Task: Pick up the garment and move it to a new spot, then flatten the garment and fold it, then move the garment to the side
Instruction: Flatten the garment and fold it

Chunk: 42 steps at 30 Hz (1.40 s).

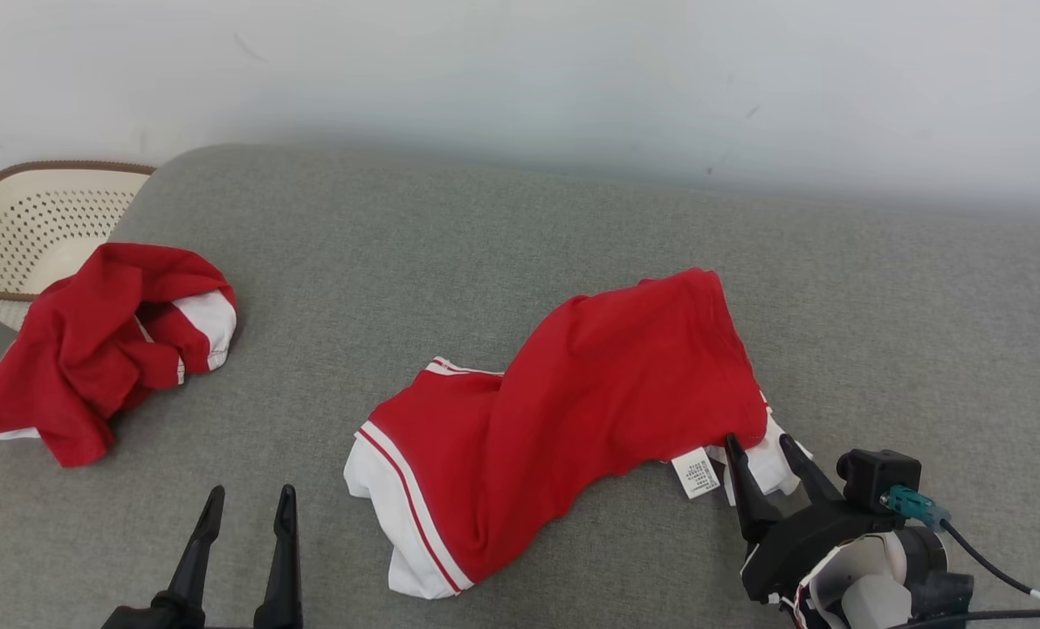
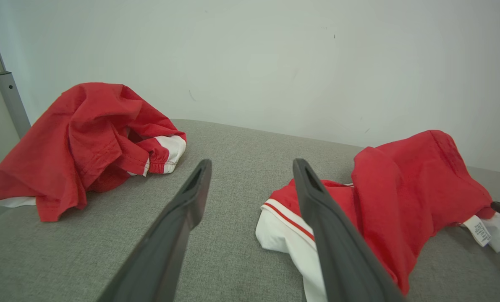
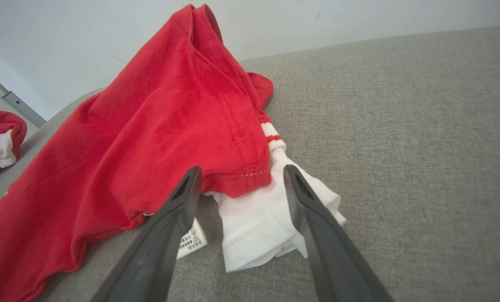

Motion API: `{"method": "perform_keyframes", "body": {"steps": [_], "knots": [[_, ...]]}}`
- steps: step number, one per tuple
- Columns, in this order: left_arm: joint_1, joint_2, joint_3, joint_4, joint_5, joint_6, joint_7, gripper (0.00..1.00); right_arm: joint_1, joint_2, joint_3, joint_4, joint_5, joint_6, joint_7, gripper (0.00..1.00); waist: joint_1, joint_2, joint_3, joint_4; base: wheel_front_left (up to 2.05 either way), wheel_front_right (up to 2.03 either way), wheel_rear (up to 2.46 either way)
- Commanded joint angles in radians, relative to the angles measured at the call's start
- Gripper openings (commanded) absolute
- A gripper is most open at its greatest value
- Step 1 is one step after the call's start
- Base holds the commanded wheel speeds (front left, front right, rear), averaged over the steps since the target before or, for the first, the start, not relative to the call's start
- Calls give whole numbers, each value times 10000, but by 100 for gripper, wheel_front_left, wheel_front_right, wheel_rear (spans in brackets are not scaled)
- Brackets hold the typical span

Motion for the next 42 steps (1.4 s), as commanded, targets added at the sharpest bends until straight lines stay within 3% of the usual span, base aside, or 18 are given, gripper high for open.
{"method": "perform_keyframes", "body": {"steps": [1, 7, 8, 9, 10, 11, 12, 19, 25, 33, 42], "knots": [[-102, 0, -29, 30, -101, -62, -45, 100, -115, -1, -37, 104, -172, 8, 6, 100, 1, -1, 68, 91, 0, 0, 0], [-183, 0, -68, 71, -106, -48, -43, 100, -425, 97, -163, 633, -290, 8, -42, 100, 1, -1, 170, 325, 0, 0, 0], [-200, -2, -72, 77, -99, -49, -45, 100, -478, 134, -179, 712, -306, 8, -79, 59, 1, -1, 177, 366, 0, 0, 0], [-206, 0, -55, 78, -91, -60, -43, 100, -524, 166, -173, 779, -336, 8, -137, 31, 1, -1, 182, 398, 0, 0, 0], [-208, 1, -35, 85, -85, -73, -45, 100, -567, 196, -182, 839, -331, 8, -170, 22, 1, -1, 185, 417, 0, 0, 0], [-211, 0, -21, 92, -80, -89, -45, 100, -591, 223, -165, 878, -323, 8, -240, 5, 1, -1, 185, 434, 0, 0, 0], [-209, -2, -18, 101, -73, -99, -43, 100, -598, 243, -145, 903, -318, 8, -271, 0, 1, -1, 178, 447, 0, 0, 0], [-23, 0, 5, 129, -97, -5, -45, 100, -371, 266, -33, 735, -313, 8, -615, 0, 1, -1, 21, 283, 0, 0, 0], [180, 0, -18, 171, -140, 36, -43, 100, 231, 247, -19, -501, 133, 8, -314, 0, 1, -1, -124, -132, 0, 0, 0], [315, -1, 102, 264, -251, 79, -45, 100, 1982, -3, -83, -3794, 1172, 8, 1581, 0, 1, -1, -169, -1041, 0, 0, 0], [93, -1, 20, 344, -318, 152, -45, 100, 4046, 50, -1257, -6652, 871, 7, 3695, 0, 1, -1, -10, -1756, 0, 0, 0]]}}
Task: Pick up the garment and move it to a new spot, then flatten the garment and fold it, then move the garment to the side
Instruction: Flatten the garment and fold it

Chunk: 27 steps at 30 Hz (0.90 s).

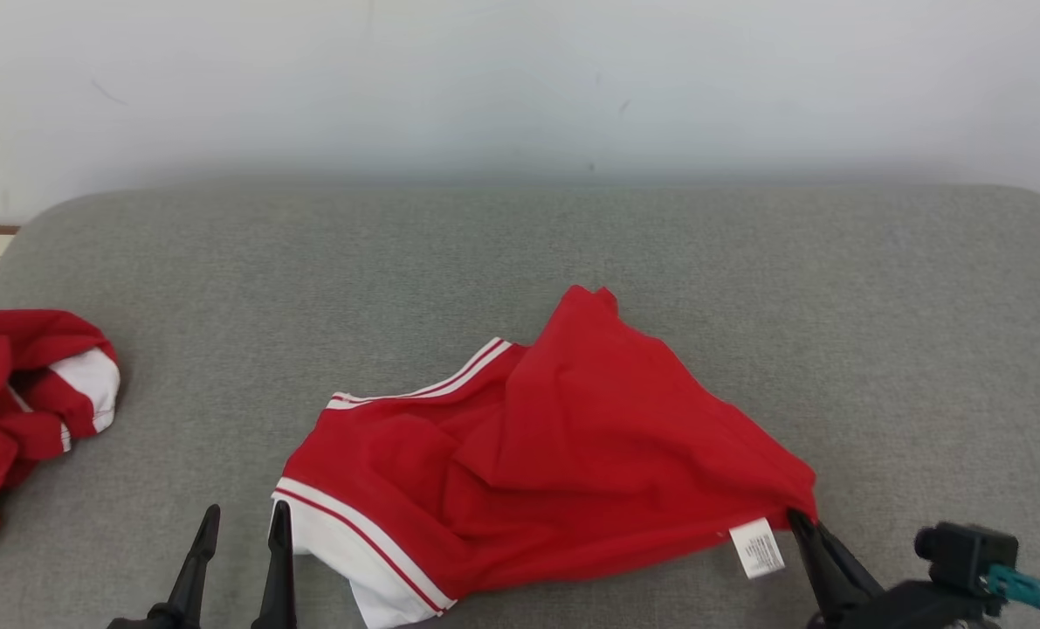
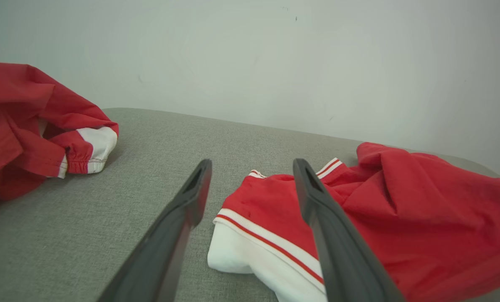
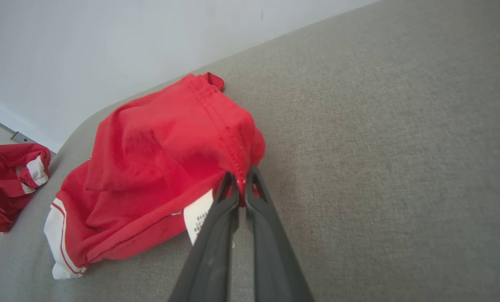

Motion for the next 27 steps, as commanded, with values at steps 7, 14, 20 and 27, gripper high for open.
{"method": "perform_keyframes", "body": {"steps": [7, 14, 20, 27], "knots": [[-80, 3, 57, 134, -20, -29, -41, 100, 1320, 269, -1418, -462, -299, 8, 998, 0, 1, 0, 111, -334, 0, 0, 0], [-63, 3, -9, 257, -26, -77, -42, 100, 1371, 432, -2221, 270, -888, 8, 1011, 0, 1, 0, 13, -245, 0, 0, 0], [-42, 1, 43, 309, -30, -66, -42, 100, 1121, 520, -2331, 404, -1081, 8, 720, 100, 1, 0, 33, -94, 0, 0, 0], [98, 1, 138, 452, 10, -128, -42, 100, 642, 519, -2470, -198, -1548, 8, -645, 100, 1, 0, -70, -86, 0, 0, 0]]}}
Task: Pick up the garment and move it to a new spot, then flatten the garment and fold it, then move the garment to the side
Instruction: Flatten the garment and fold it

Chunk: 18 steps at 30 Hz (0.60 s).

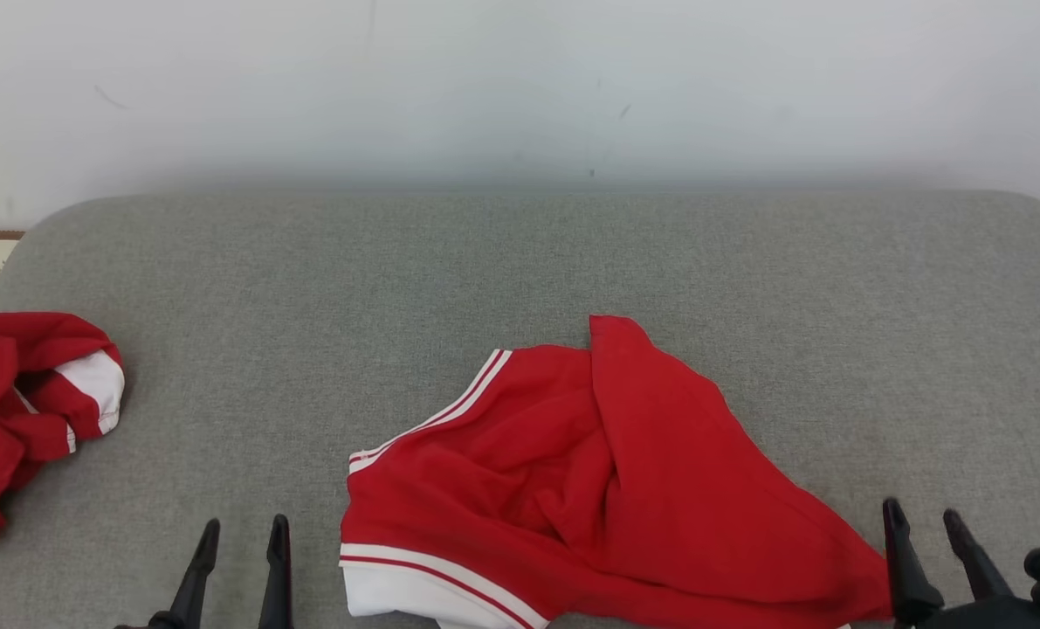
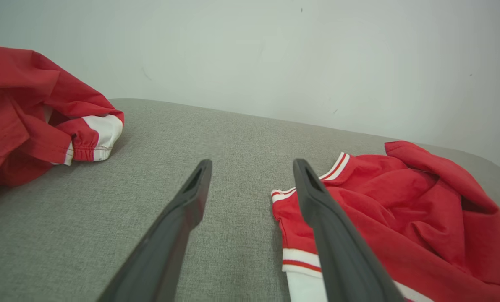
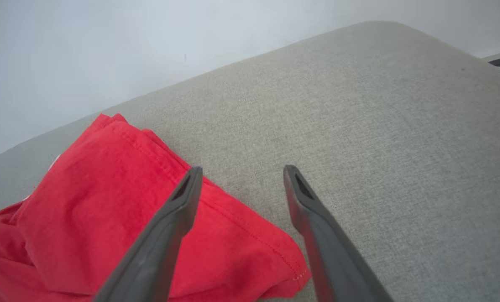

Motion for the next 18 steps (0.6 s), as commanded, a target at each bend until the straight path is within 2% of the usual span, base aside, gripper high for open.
{"method": "perform_keyframes", "body": {"steps": [1, 11, 18], "knots": [[114, -4, -15, 109, -2, -67, -42, 100, -148, -3, 114, -97, -136, 8, -239, 100, 0, 0, -16, -22, 0, 0, 0], [15, -3, -237, 1011, -68, -386, -42, 100, -738, 72, 1415, 217, -464, 8, -1925, 100, 0, 0, -42, -189, 0, 0, 0], [-758, 156, -608, 2277, -4, -828, -42, 100, -1048, 116, 1879, 900, -715, 8, -2349, 100, 0, 0, 96, -234, 0, 0, 0]]}}
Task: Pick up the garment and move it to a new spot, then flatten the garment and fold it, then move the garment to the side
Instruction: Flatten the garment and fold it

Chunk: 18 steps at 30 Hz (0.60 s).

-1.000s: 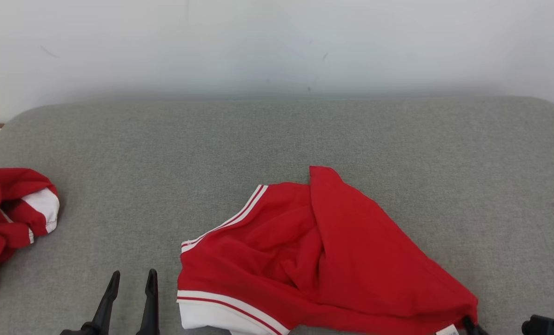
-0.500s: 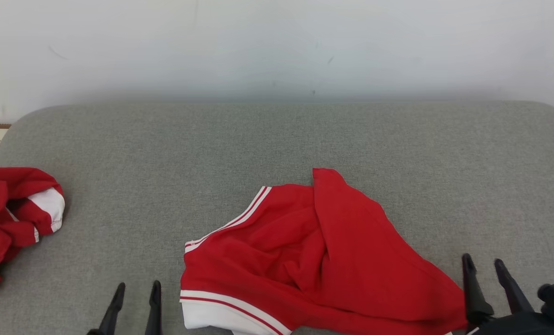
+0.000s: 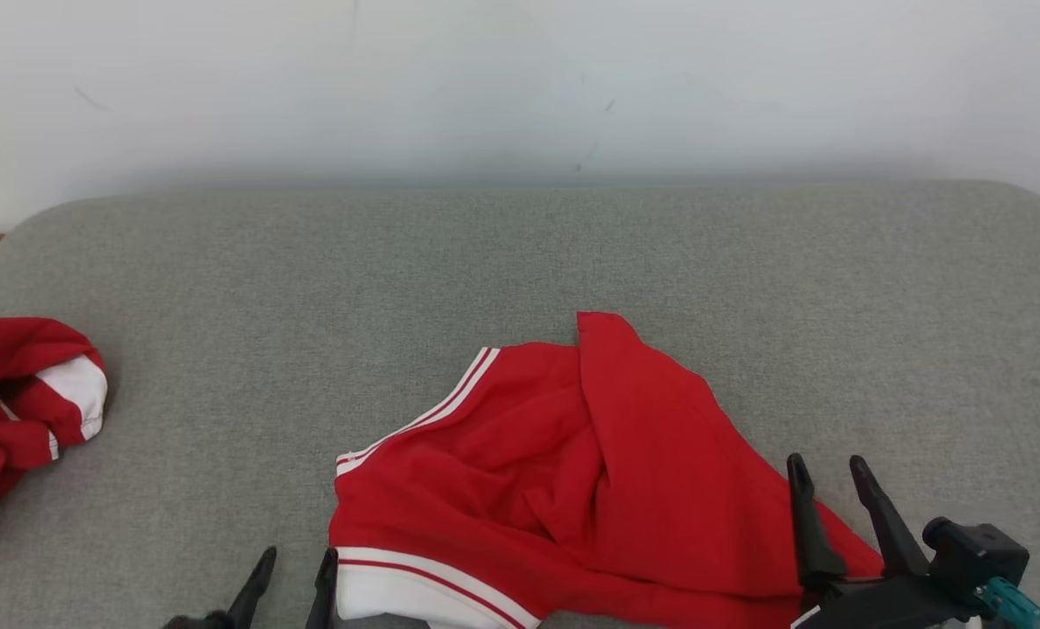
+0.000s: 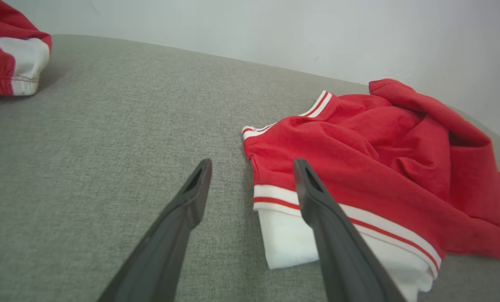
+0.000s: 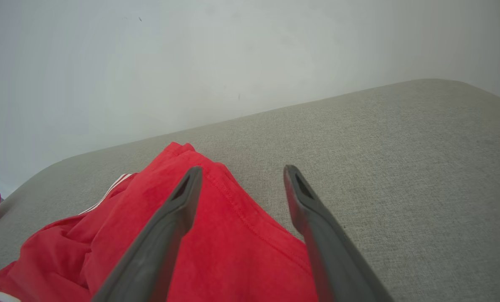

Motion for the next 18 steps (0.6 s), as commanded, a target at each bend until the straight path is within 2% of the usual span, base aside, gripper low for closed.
{"method": "perform_keyframes", "body": {"steps": [1, 13, 18], "knots": [[-412, 205, -51, 296, 73, -63, -43, 100, -122, 10, 62, 109, -113, 8, -95, 100, 0, 0, 54, -67, 0, 0, 0], [-2642, 946, -643, 3355, -209, -219, 47, 100, -683, 115, 506, 645, -366, 8, -336, 100, 0, 0, 435, -897, 0, 0, 0], [-3286, 1011, -1047, 4414, -607, -237, 234, 100, -768, 162, 539, 863, -457, 8, -452, 100, 0, 0, 558, -1228, 0, 0, 0]]}}
